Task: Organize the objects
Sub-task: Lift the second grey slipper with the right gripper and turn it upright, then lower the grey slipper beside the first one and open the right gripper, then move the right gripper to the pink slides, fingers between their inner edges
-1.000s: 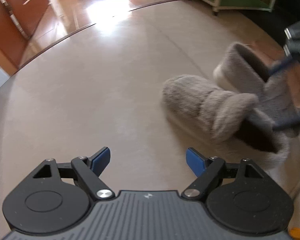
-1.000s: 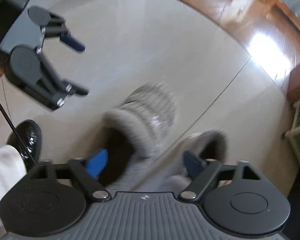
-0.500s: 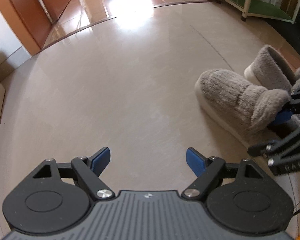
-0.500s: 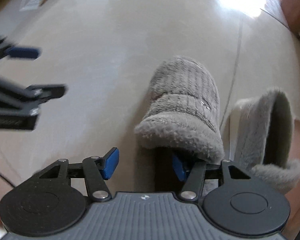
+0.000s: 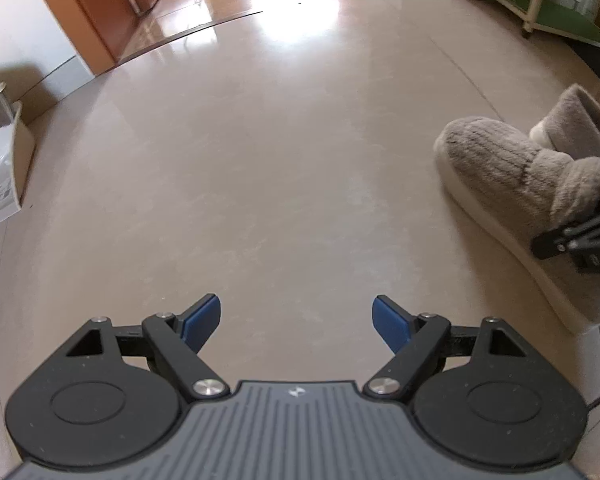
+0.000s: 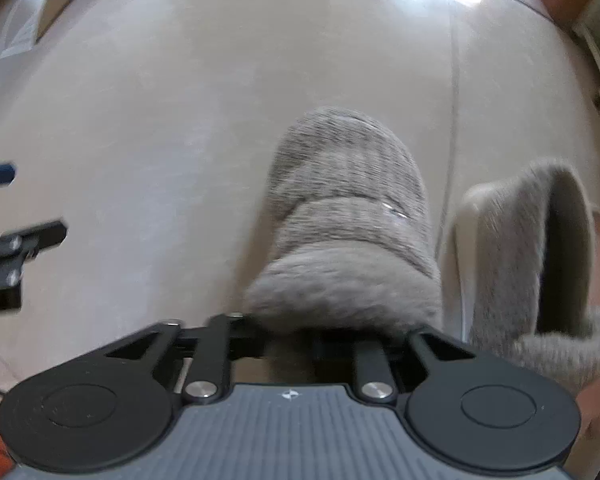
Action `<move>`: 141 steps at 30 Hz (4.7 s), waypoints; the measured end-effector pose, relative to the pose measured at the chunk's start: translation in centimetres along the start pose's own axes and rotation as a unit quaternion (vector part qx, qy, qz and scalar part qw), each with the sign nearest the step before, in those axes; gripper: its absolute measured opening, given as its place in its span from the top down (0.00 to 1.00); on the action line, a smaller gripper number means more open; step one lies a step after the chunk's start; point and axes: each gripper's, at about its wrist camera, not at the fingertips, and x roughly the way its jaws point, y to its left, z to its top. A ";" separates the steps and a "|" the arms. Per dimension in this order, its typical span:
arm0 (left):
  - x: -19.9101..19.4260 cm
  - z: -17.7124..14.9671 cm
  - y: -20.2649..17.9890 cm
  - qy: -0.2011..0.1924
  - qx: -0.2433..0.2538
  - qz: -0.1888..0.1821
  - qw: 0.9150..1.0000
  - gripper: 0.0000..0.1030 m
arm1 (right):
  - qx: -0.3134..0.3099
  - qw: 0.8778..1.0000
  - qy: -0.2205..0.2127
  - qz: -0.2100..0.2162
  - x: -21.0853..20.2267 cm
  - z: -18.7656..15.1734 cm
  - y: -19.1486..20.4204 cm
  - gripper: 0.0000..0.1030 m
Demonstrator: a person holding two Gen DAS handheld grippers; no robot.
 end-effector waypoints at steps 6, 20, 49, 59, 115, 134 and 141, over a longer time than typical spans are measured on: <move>-0.7 -0.5 -0.2 -0.001 0.027 -0.024 0.999 0.19 | -0.133 0.991 -0.028 -0.001 -1.4 -0.5 2.4 0.85; -1.0 -0.9 1.5 0.015 -0.005 -0.007 1.000 0.19 | -0.469 0.881 -0.045 0.048 -3.7 -2.6 5.0 0.74; -1.0 -2.1 3.5 0.024 -0.045 0.029 0.998 0.19 | -0.102 0.972 0.080 0.197 -2.3 4.8 1.6 0.83; -1.0 -1.9 4.3 0.028 -0.066 0.040 0.997 0.19 | -0.499 0.830 0.136 0.209 -5.7 1.2 3.7 0.83; -3.1 13.1 -11.2 -0.063 0.053 -0.067 0.994 0.10 | -0.523 0.847 -0.022 0.090 -12.0 9.3 -14.5 0.07; 0.3 14.8 -16.1 0.001 0.108 -0.076 0.991 0.10 | -0.195 0.945 0.245 0.091 2.1 16.1 -27.6 0.33; 0.8 14.6 -16.6 0.012 0.113 -0.077 0.990 0.10 | -0.248 0.932 0.260 0.050 3.8 15.1 -27.9 0.42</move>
